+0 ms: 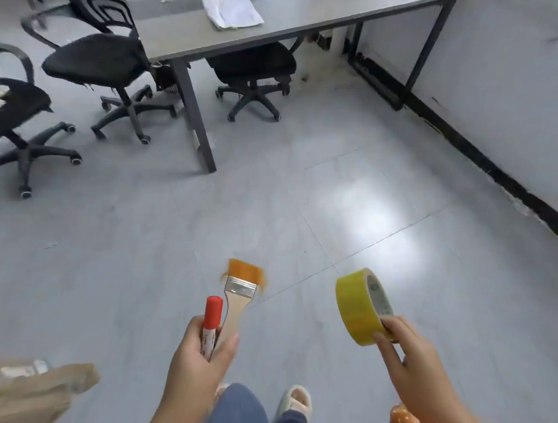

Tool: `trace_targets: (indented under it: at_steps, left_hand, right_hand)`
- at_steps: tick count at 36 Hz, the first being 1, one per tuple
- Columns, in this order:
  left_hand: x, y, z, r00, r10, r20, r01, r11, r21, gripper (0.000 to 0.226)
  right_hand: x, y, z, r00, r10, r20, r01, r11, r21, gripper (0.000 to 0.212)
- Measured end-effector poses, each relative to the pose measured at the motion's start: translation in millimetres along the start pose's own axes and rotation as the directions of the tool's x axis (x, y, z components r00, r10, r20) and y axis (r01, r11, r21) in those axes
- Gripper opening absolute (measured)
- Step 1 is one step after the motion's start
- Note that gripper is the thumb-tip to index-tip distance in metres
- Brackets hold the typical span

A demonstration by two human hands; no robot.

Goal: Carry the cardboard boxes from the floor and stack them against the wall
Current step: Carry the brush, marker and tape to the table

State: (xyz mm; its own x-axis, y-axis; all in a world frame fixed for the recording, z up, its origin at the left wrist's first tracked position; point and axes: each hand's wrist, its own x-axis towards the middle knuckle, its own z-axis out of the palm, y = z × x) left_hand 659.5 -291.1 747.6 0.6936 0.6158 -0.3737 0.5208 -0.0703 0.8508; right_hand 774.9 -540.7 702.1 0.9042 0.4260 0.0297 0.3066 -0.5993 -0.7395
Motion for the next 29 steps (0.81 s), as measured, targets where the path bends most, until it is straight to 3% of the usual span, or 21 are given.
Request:
trace_targets:
  at_steps: [5,8,13,29]
  left_hand:
    - [37,41,39,1.000,0.012,0.021,-0.012,1.000,0.027,0.014]
    - [68,62,61,0.999,0.031,0.011,-0.031,0.999,0.033,0.015]
    - [136,98,100,0.998,0.056,0.023,-0.057,0.997,0.054,0.016]
    - [383,290,227,0.988,0.128,0.084,-0.133,0.990,0.053,0.016]
  right_hand:
    - [33,18,-29,0.994,0.080,-0.075,-0.079,0.997,0.006,0.032]
    - [63,25,-44,0.983,0.132,-0.131,-0.127,0.991,0.043,0.032]
    - [132,62,-62,0.966,0.221,-0.132,-0.211,0.974,0.088,0.072]
    - [418,131,-178,0.868,0.372,-0.328,-0.317,0.925,0.209,0.074]
